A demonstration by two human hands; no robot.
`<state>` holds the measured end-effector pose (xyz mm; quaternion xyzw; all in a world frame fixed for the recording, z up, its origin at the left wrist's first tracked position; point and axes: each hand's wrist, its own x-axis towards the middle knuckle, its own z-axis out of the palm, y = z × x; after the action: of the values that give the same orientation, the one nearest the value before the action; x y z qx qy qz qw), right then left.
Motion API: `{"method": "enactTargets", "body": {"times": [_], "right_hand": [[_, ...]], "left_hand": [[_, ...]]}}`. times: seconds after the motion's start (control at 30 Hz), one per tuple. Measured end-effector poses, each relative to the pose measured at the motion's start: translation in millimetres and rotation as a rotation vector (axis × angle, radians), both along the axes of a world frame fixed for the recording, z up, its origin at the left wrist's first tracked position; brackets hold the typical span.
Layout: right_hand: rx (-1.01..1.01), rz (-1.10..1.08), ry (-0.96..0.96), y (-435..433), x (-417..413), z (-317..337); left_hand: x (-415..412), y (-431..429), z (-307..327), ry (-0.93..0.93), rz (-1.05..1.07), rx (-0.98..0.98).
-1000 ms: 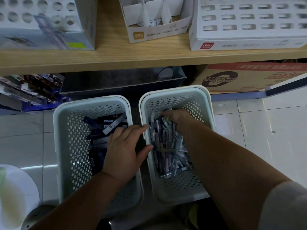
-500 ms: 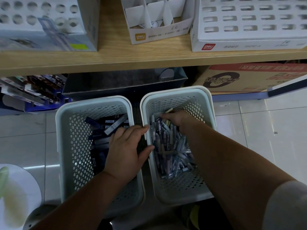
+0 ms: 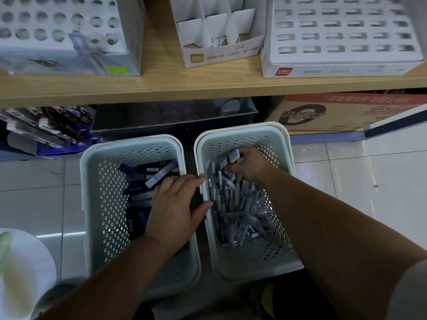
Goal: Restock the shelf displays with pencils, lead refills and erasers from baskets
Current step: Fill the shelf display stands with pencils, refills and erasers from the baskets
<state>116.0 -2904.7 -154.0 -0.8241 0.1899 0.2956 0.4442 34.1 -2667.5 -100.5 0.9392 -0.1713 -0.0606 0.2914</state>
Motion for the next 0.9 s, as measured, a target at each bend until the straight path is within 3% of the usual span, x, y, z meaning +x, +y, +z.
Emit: {"method": "enactTargets", "body": {"times": [0.53, 0.9], "right_hand": [[-0.053, 0.556, 0.242, -1, -1, 17], [-0.049, 0.461, 0.123, -3, -23, 26]], "left_hand": [[1, -1, 3, 0.024, 0.005, 0.044], [2, -2, 7, 0.051, 0.009, 0.049]]}}
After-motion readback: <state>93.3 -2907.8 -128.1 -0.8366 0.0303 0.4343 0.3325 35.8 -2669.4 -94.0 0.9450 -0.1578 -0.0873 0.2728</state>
